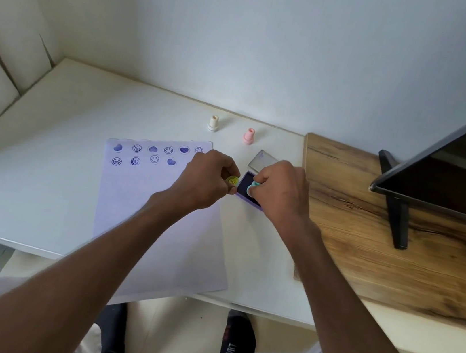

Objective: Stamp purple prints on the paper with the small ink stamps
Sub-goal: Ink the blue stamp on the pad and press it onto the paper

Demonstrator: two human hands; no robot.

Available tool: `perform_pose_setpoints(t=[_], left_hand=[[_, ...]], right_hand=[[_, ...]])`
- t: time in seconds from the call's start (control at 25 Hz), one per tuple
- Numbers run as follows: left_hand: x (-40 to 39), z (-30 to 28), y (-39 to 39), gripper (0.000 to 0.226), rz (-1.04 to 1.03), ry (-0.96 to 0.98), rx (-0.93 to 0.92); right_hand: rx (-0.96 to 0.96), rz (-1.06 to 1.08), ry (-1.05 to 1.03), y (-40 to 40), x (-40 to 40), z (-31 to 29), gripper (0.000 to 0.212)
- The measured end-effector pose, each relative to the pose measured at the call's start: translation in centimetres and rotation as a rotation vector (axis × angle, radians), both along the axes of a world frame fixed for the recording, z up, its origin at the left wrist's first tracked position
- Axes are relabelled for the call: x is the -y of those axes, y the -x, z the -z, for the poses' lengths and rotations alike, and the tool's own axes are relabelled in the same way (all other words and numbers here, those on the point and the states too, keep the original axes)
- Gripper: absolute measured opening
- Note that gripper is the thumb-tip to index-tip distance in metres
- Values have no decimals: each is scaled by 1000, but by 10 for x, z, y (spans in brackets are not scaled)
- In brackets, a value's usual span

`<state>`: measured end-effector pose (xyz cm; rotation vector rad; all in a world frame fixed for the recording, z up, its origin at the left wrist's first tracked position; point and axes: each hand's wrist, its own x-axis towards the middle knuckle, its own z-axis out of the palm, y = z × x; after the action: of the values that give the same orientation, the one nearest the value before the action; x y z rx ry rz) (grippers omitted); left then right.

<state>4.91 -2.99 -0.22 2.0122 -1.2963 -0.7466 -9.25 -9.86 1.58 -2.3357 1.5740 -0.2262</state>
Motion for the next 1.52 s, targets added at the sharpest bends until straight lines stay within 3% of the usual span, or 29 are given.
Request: perform_pose_setpoints(t=[0.28,0.52,0.72,0.96,1.04,1.12,1.2,1.24,1.36,1.52], left_hand=[[-3,-4,6,30,11,1,6],[-5,-7,9,31,19,0,8],[-8,-11,12,30,15,-12,-4],[-24,-31,1,32,29,-91,202],[-34,-38,-17,40,14,-176,312],[-47,-44,-39,49,-26,-256,401],[-61,-48,-55,62,-25,-355,476],[-68,-49,-62,69,-18,-412,490],[-88,-48,-77,81,18,-546,421],[-91,-37,-89,89,53,-545,348]], right_hand=[[56,32,-55,6,1,-4,33],[-47,-15,38,-14,-3,-9,36],[114,107,-73,4,-5,-4,34],[-93,20,-15,-15,-4,-24,37],[96,202,-19,2,-8,-18,28],[518,385,-115,9,-24,-11,17],[996,466,-444,-2,-33,-14,11],[1124,463,-597,-12,-36,-17,11],[1160,461,-847,-49,-39,-18,13],[841,262,-504,-85,-34,1,24]])
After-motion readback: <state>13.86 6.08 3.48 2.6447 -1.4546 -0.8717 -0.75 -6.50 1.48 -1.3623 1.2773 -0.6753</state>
